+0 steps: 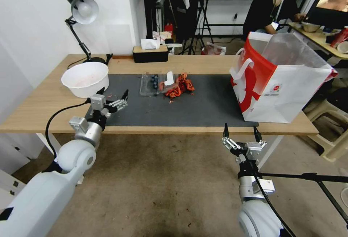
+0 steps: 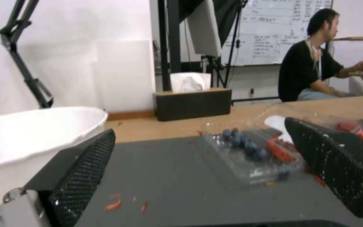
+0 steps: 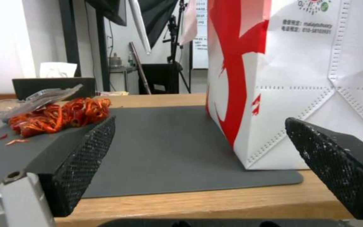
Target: Pick up the trash from the table and place it into the takeout bag.
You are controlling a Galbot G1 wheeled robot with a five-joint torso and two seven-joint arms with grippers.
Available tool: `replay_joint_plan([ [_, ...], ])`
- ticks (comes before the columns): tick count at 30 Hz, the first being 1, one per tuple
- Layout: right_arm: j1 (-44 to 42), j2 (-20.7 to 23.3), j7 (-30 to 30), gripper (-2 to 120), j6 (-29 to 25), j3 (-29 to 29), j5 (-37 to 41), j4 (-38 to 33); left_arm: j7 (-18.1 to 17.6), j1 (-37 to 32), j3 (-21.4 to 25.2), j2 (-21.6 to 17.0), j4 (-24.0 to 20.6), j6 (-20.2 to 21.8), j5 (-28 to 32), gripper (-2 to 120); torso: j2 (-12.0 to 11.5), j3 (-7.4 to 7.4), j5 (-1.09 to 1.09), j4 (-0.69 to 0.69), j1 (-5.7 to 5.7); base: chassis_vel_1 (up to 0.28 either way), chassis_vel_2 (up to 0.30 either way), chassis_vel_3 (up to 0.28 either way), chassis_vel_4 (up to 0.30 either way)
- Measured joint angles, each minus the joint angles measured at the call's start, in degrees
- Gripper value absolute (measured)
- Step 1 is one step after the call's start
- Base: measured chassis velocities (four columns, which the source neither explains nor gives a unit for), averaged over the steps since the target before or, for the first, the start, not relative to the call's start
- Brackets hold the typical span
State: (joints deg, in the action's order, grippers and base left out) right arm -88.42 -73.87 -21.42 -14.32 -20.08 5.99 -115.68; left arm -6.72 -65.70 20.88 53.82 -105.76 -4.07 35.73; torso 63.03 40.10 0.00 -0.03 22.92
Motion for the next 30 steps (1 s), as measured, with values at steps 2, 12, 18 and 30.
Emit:
replay_joint_plan([
  [2,-0.01,0.0,0.07,100,0.0,-0.02,-0.06,0.01,0.95,-1.77,1.51,1.14,-0.34,-0.01,-0.72,100,0.0,0.0,0.0,0.03,0.0,0.0,0.0,0.0,0.0],
  [12,0.02,-0.09,0.4,100,-0.02,-0.07,-0.8,0.43,5.22,-8.64,9.33,7.28,-1.79,-1.75,-4.92,100,-0.01,0.01,0.0,0.02,0.0,0.0,0.0,0.0,0.0],
  [18,0.04,-0.11,0.55,100,-0.04,-0.12,-0.92,0.47,6.81,-11.27,13.01,9.6,-2.62,-2.93,-7.15,100,0.0,0.01,0.01,0.03,0.0,0.0,0.0,0.0,0.0],
  [30,-0.24,-0.38,0.6,100,-0.17,-0.29,-1.27,0.54,9.24,-15.22,15.5,11.35,-2.87,-6.7,-9.11,100,0.0,0.0,0.0,0.02,0.0,0.0,0.0,0.0,0.0],
])
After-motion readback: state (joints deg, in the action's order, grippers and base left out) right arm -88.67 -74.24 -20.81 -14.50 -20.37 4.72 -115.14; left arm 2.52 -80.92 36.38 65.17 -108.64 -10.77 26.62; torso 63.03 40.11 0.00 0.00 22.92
